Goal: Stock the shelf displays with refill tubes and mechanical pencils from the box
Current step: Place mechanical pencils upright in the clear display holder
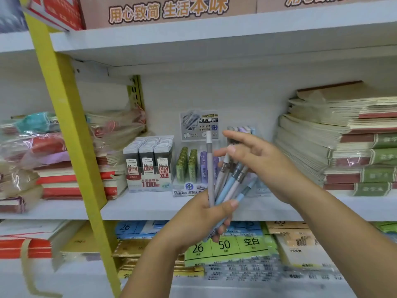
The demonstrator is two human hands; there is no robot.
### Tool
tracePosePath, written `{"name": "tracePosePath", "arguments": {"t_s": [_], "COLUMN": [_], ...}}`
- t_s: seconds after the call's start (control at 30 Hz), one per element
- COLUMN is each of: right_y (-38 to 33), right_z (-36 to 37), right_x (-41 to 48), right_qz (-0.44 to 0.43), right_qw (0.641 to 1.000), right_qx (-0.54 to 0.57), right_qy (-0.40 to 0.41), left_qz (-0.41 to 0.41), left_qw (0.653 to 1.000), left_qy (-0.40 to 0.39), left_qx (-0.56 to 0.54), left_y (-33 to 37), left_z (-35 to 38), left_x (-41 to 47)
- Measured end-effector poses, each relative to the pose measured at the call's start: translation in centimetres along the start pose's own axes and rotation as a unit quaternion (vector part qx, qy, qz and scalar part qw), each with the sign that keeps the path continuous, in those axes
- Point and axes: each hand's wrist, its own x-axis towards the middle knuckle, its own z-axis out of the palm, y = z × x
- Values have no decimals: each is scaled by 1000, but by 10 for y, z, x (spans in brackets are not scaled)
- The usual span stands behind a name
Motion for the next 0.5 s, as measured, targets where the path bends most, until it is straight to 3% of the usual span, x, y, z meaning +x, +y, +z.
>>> {"name": "tracePosePath", "arguments": {"t_s": [0.27,0.4,0.5], "right_y": [-10,-20,-25], "right_z": [6,-11,-33], "right_x": [5,12,11], "right_qz": [-53,-110,-193], "right_qw": [998,968,931], "right_qx": [37,143,102], "right_qy": [-9,173,292], "left_qz": [-15,-13,-12], "left_qw": [998,997,996], "left_qy": [21,49,71], "left_qx": [59,66,47], "left_y": [-1,-3,-1], "left_z": [2,-9,-18], "left_x": [-1,-4,-8]}}
